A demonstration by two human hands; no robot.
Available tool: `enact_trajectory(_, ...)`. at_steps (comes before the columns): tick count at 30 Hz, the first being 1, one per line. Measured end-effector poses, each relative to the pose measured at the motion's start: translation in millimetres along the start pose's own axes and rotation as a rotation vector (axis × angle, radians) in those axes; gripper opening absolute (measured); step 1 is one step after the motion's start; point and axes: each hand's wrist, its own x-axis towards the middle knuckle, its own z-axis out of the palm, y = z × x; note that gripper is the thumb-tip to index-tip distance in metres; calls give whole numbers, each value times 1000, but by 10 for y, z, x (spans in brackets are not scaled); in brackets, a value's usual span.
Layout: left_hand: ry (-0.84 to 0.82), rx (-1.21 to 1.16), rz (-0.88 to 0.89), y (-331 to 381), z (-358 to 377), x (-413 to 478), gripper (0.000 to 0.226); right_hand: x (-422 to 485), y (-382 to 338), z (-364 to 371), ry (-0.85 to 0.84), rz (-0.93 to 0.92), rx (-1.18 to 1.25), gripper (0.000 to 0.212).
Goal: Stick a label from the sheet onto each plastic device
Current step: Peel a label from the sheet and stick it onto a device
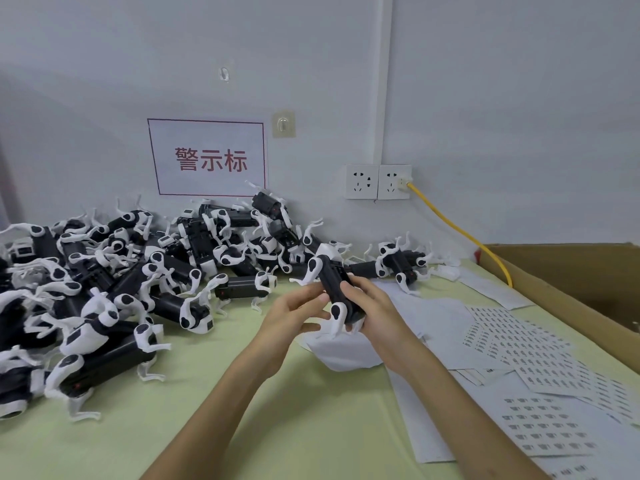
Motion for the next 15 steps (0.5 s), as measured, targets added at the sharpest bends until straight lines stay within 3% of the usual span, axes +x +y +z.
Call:
enact_trajectory(3,-49,238,58,15,8,-7,29,49,-2,-39,128,9,36,24)
enact_trajectory(7,-342,663,-49,-53,23,-64,77,106,-49,-164,339,-13,176,13)
enact_trajectory(10,-426,1013,-69,-157,34,-77,99,114,-98,-282,451,23,262,14)
enact_trajectory(12,-363,1004,-34,-175,31,-58,83,102,-128,-322,481,90,332,21)
enact_trajectory(15,-252,998,80,-168,-11,-11,29,81,-142,-338,476,163,454,27)
